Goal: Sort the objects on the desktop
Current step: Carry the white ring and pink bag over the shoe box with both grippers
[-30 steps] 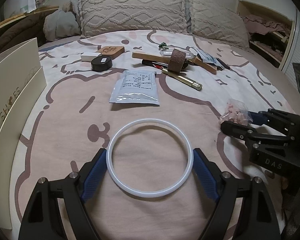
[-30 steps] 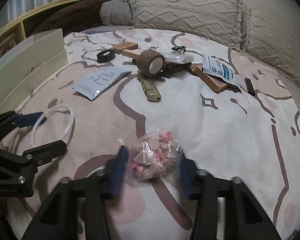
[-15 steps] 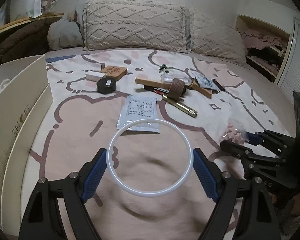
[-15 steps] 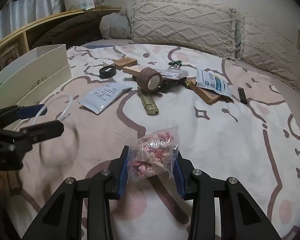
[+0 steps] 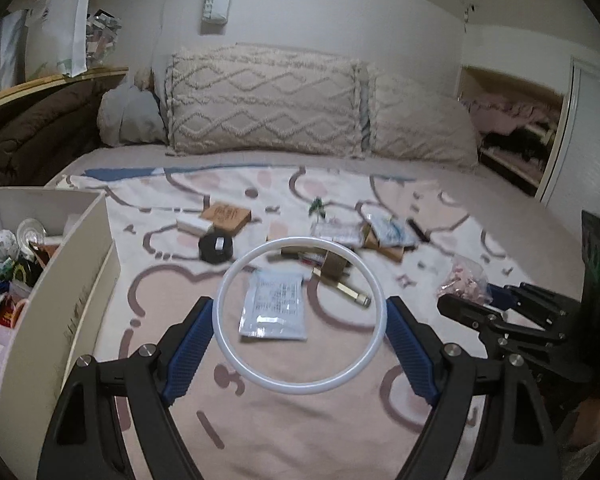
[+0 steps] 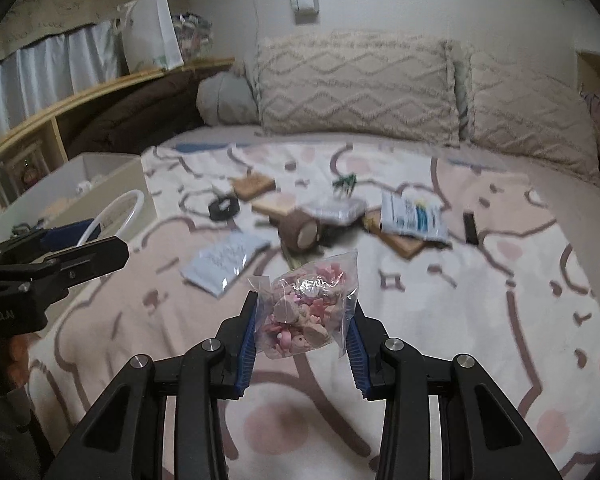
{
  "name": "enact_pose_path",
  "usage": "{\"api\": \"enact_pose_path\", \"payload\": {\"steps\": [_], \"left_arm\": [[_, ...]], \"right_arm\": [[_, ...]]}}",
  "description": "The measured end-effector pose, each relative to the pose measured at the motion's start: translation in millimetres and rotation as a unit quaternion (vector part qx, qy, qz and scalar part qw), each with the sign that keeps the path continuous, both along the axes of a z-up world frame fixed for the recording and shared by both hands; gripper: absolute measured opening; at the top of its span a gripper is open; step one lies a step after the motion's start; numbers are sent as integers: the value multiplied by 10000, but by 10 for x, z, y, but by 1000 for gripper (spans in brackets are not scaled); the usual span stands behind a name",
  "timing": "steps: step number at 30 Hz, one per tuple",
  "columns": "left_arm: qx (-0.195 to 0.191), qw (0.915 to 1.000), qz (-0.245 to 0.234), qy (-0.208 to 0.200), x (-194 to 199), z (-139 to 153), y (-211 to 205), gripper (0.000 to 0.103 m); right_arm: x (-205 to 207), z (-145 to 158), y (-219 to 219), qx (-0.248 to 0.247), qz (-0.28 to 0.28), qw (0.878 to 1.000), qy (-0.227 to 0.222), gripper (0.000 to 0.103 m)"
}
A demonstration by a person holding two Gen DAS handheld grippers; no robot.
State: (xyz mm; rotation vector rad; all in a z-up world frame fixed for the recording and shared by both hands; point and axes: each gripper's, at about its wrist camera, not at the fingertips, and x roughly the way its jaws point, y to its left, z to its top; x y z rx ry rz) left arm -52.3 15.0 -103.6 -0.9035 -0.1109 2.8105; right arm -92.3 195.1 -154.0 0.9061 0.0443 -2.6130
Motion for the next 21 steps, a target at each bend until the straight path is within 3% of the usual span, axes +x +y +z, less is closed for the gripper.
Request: {"api": "enact_pose_path", "payload": {"steps": [11, 21], "left_arm": [[219, 9987, 101, 455, -21, 550, -73, 85], [-130, 9942, 256, 1036, -42, 901, -256, 85]], "right_arm": [[-49, 593, 46, -283, -153, 9980, 553, 40], [-163, 985, -106, -468, -82, 9951, 869, 40]]}}
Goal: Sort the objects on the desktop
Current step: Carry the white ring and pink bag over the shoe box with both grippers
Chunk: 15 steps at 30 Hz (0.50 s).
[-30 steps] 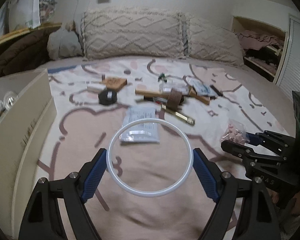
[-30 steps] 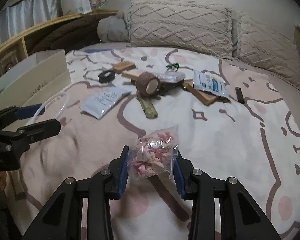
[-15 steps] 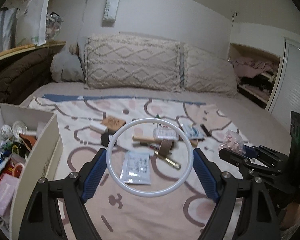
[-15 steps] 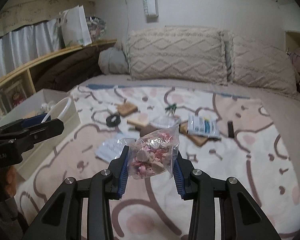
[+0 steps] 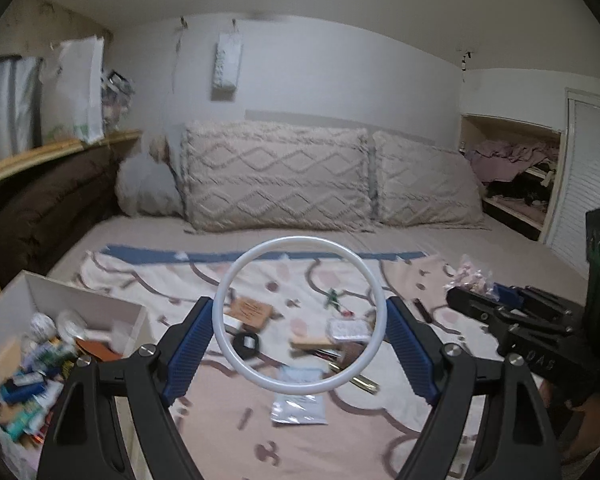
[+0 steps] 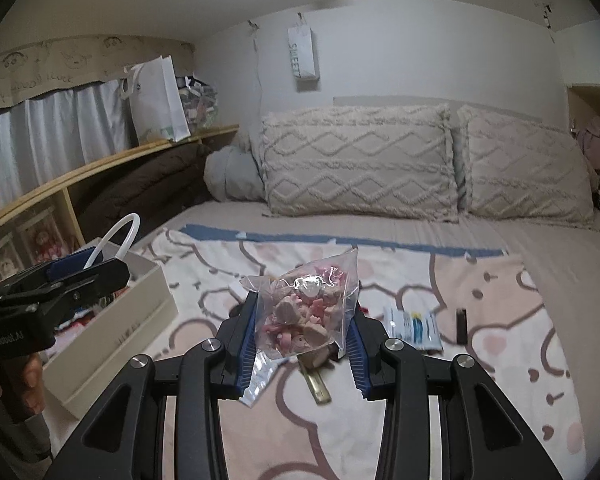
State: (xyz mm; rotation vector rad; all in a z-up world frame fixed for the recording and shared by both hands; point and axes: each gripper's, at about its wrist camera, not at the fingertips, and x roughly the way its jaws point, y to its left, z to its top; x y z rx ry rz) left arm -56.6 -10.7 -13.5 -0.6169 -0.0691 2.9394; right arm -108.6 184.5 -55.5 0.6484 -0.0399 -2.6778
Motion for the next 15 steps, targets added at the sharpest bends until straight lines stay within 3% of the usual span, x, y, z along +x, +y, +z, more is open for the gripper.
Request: {"api": "enact_pose_path", "payload": {"steps": [9, 15], "left_arm": [[-164, 9982, 556, 116, 20, -6, -446, 85], [-65, 9956, 909, 211, 67, 39, -779, 85]], "right_arm": [[-120, 97, -299, -167, 37, 9998, 125, 40], [-191, 143, -577, -233, 235, 9994, 70, 40]]}}
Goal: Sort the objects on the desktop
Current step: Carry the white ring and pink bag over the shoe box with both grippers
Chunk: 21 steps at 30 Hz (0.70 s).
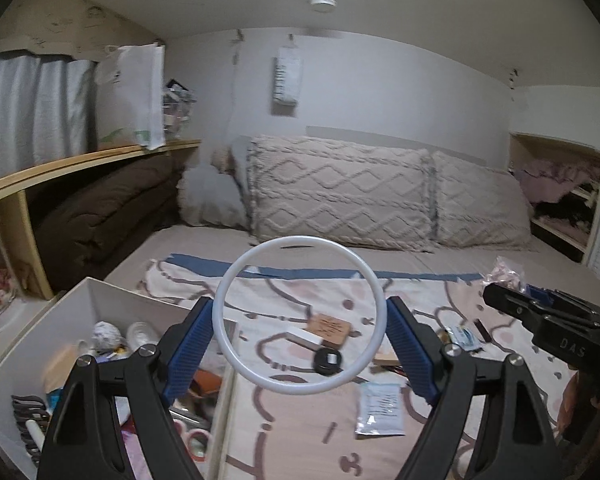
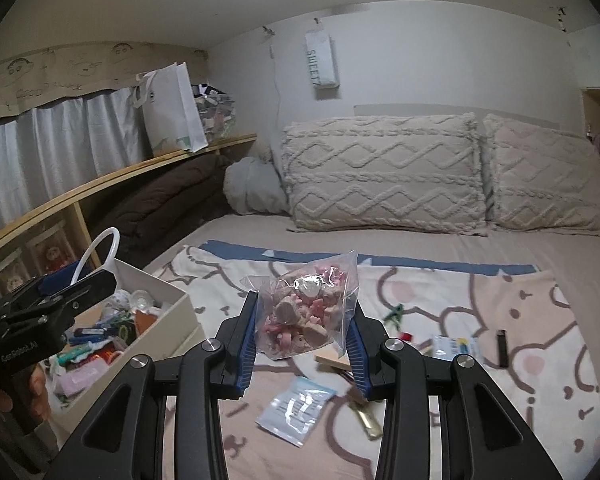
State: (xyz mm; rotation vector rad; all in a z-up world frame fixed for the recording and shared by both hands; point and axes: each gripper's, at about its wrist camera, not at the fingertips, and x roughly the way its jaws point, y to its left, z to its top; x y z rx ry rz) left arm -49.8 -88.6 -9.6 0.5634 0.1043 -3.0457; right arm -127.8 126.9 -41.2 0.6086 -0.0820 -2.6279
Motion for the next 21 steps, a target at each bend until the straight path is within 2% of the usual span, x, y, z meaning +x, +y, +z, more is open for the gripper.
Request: {"api": "enact_pose_path", "payload": {"steps": [11, 17, 21], "left_arm": [[46, 9976, 687, 120, 141, 68, -599, 85], [558, 9919, 1124, 186, 241, 39, -1079, 85], [687, 9858, 1515, 228, 318, -5, -1378, 85]], "right_arm": [[-41, 200, -636, -153, 451, 9989, 34, 40], [-40, 255, -974, -135, 715, 9973, -5, 40], [-22, 254, -1222, -61, 903, 9959, -61, 40]]}}
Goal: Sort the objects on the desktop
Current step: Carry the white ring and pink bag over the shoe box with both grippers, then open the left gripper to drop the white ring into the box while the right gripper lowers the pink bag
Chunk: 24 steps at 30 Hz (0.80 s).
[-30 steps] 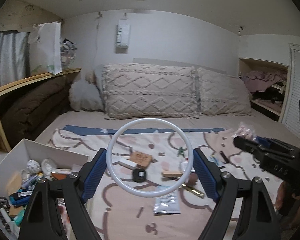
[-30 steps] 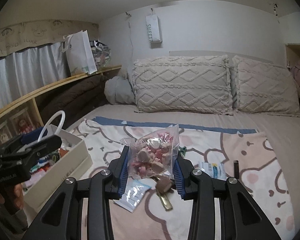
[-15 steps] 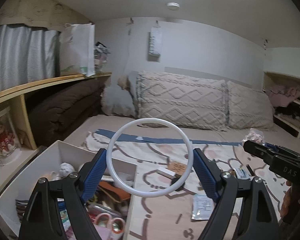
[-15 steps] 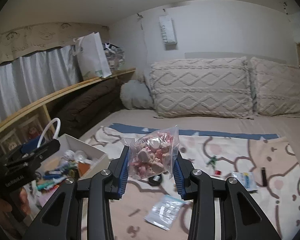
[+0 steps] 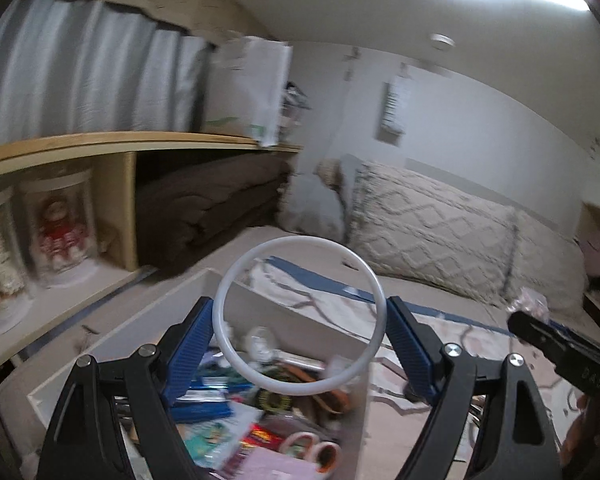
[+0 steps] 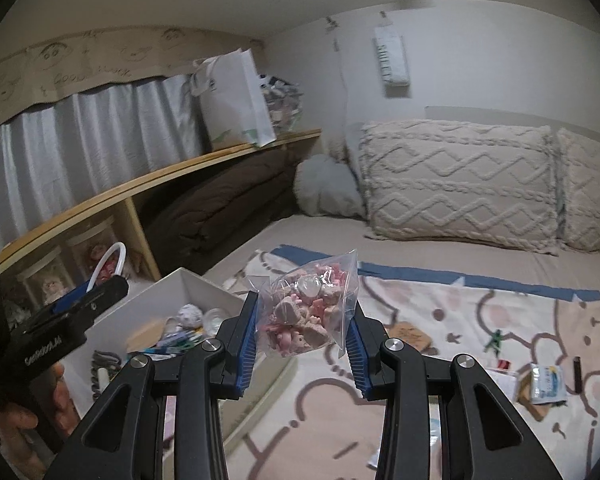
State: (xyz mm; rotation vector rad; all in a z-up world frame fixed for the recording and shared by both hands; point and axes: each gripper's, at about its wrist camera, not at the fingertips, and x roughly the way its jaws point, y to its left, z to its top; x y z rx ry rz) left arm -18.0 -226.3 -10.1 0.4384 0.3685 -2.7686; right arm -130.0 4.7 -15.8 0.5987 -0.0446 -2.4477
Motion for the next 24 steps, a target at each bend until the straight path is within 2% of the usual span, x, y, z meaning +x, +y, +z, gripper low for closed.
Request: {"api": "enact_pose_path", "payload": {"steps": [6, 10, 19, 24], "left_arm": [[371, 9984, 416, -10, 122, -109, -442, 85], [312, 9960, 828, -87, 178, -157, -598, 85], [440, 9936, 1025, -177, 199, -286, -823, 85], [359, 9908, 1238, -403, 167, -361, -913, 85]], "right_arm": [[93, 4, -393, 69, 332, 9994, 92, 40], [136, -31, -660, 195, 555, 9983, 58, 40], [227, -139, -1143, 413, 947, 9946, -80, 40], [267, -179, -1280, 413, 1119, 9927, -191, 40]]}}
